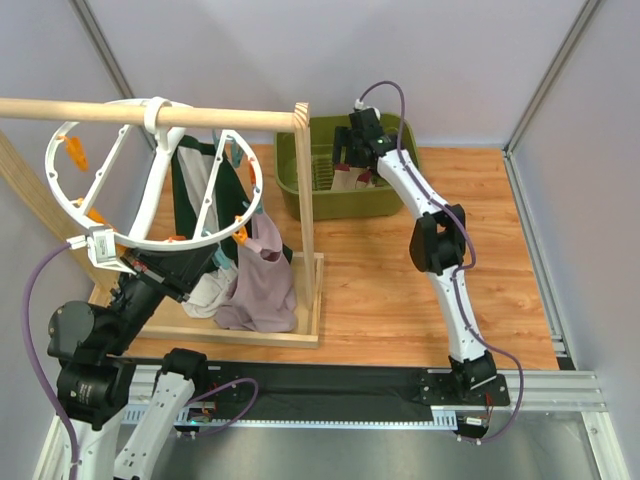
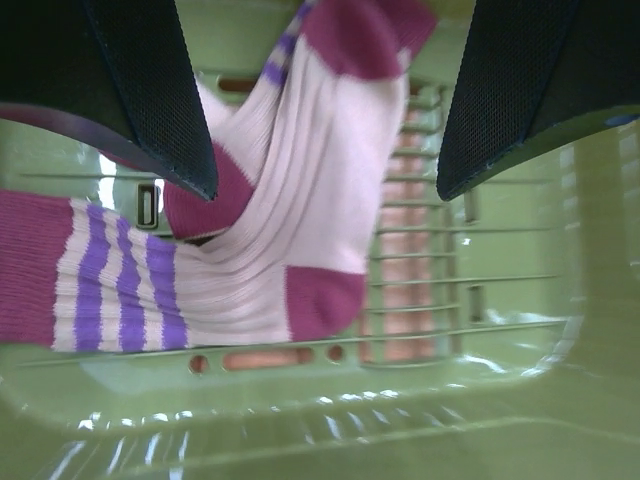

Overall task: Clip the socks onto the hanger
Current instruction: Move the bin to the center of the board.

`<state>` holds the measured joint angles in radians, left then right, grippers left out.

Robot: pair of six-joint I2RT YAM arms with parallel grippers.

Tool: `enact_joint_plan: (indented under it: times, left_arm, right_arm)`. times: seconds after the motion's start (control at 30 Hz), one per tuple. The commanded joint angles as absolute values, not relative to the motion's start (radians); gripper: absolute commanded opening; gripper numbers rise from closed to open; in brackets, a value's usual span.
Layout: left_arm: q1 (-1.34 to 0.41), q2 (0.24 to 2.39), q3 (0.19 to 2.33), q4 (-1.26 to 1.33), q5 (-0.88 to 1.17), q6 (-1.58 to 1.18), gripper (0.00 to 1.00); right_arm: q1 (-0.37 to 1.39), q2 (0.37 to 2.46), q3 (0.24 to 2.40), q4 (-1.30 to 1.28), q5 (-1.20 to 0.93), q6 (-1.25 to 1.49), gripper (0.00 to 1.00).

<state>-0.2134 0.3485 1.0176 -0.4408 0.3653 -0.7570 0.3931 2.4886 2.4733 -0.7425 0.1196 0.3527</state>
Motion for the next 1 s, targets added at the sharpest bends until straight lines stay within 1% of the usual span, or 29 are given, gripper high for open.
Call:
enact_joint_plan:
  times: [0.0, 0.13, 0.33, 0.37, 0.5, 0.67, 0.77, 0.8, 0.97]
  left_arm:
    - [-0.213, 0.362, 0.957, -0.669, 0.394, -0.810, 0.00]
    - [-0.213, 0.359, 0.943, -0.663, 0.380, -0.825, 0.00]
    - [-0.213, 0.371, 0.976, -0.689, 0.348, -0.818, 0.00]
    - [-0.213, 0.373, 0.982, -0.704, 0.347, -0.816, 0.00]
    - [-0.213, 0.377, 0.994, -0.707, 0.330, -0.818, 0.00]
    - [-0.213, 0.390, 0.993, -0.697, 0.337, -0.824, 0.00]
    - [-0.213, 0.399, 0.999, -0.693, 0.339, -0.822, 0.00]
    - [-0.213, 0.400, 1.000, -0.695, 0.339, -0.821, 0.00]
    - [-0.213, 0.403, 1.005, -0.709, 0.350, -0.816, 0.00]
  right_arm:
    - [0.379, 2.558, 2.559, -0.767, 0.164, 0.354, 0.90]
    - [0.376, 2.605, 2.563, -0.793, 0.164, 0.359, 0.90]
    - [0.374, 2.632, 2.546, -0.857, 0.196, 0.394, 0.87]
    - [0.374, 2.629, 2.542, -0.873, 0.204, 0.399, 0.85]
    - [0.376, 2.542, 2.433, -0.926, 0.275, 0.443, 0.84]
    - [0.383, 2.445, 2.297, -0.983, 0.222, 0.580, 0.84]
    - [0.402, 2.416, 2.241, -0.980, 0.201, 0.588, 0.87]
    - [0.405, 2.402, 2.234, -0.970, 0.174, 0.571, 0.87]
    - [0.408, 2.391, 2.269, -0.893, 0.190, 0.557, 0.90]
